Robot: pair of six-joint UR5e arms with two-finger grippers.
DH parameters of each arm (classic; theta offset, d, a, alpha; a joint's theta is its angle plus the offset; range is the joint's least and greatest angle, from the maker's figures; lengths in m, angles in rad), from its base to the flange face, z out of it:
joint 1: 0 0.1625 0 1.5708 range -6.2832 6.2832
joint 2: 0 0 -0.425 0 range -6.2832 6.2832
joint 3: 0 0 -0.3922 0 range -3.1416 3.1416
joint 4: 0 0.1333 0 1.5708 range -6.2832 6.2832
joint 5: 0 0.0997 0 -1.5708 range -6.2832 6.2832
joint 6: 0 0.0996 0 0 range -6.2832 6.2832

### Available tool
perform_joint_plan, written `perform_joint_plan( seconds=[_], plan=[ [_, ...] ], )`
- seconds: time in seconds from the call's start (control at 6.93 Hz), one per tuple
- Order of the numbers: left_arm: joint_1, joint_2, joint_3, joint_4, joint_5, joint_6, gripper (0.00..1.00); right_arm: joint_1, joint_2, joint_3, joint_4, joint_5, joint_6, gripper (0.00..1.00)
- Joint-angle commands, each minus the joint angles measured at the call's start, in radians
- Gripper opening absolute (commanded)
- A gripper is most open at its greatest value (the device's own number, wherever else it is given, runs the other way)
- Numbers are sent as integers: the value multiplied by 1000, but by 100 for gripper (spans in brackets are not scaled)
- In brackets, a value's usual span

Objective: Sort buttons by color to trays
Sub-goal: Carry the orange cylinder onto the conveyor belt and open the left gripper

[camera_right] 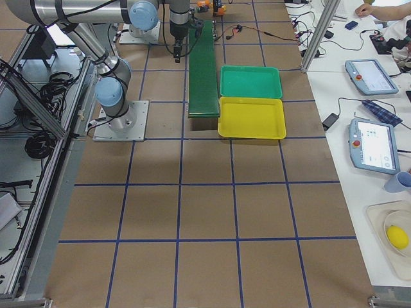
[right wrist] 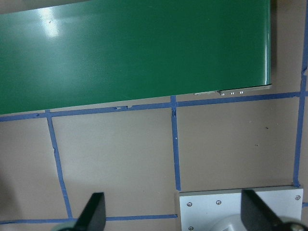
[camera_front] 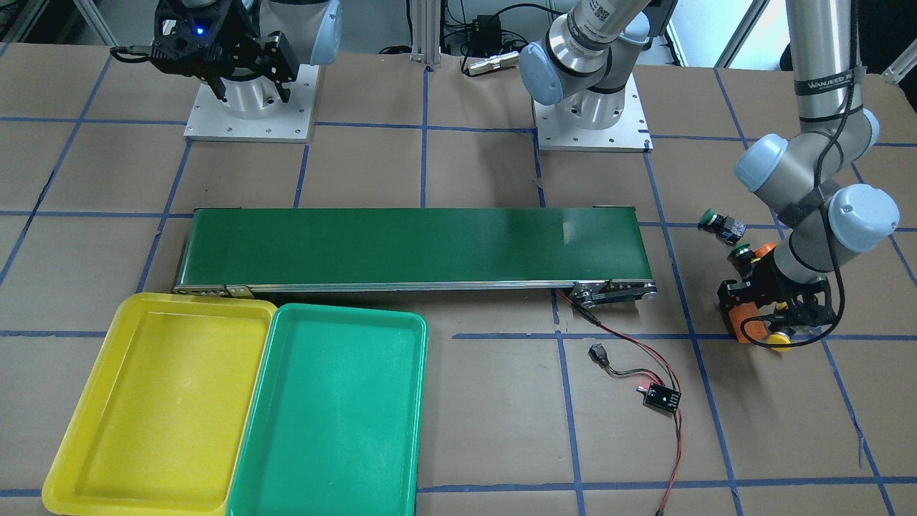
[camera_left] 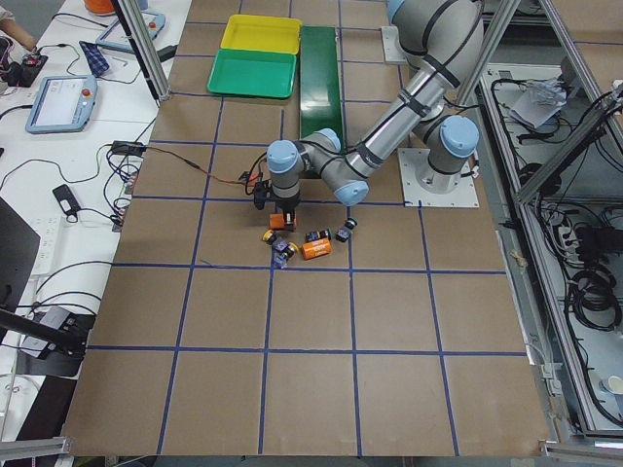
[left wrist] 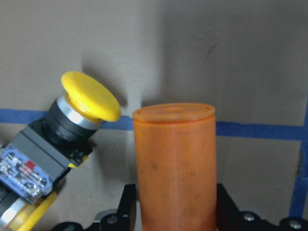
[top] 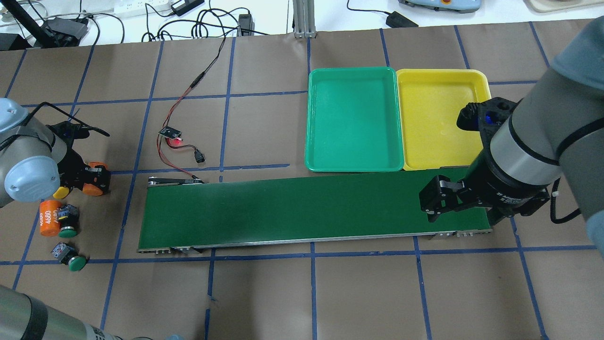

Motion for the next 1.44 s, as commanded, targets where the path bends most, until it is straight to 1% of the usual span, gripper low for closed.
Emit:
perform_joint_plan(
  seconds=[0.0, 0.29, 0.43, 0.58, 0.72, 0.87, 1.01, 1.15, 1.3],
  plan=[
    [-73, 87, 5, -113, 21, 101, 13, 0, -2, 10, -12, -1, 0, 100],
    [-171, 224, -3, -209, -8, 118, 12, 0, -5, 12, -13, -1, 0, 100],
    [-217, 297, 3, -268, -17, 151, 10, 0, -5, 15, -13, -5, 0, 100],
    [-236, 365, -24, -334, -22, 343, 5, 0, -8, 27, -13, -6, 0, 100],
    [-242, 414, -64, -407, -25, 485, 2, 0, -26, 30, -16, -4, 0, 100],
    [-306, 439, -96, -414, -28, 620, 2, 0, -27, 36, -17, -4, 0, 100],
    [-396, 439, -102, -397, -21, 705, 2, 0, -28, 41, -17, -2, 0, 100],
    [-455, 418, -106, -397, -16, 806, 6, -2, -28, 50, -31, -2, 0, 100],
    [-477, 413, -113, -396, -23, 887, 8, -2, -34, 50, -37, -5, 0, 100]
  ],
)
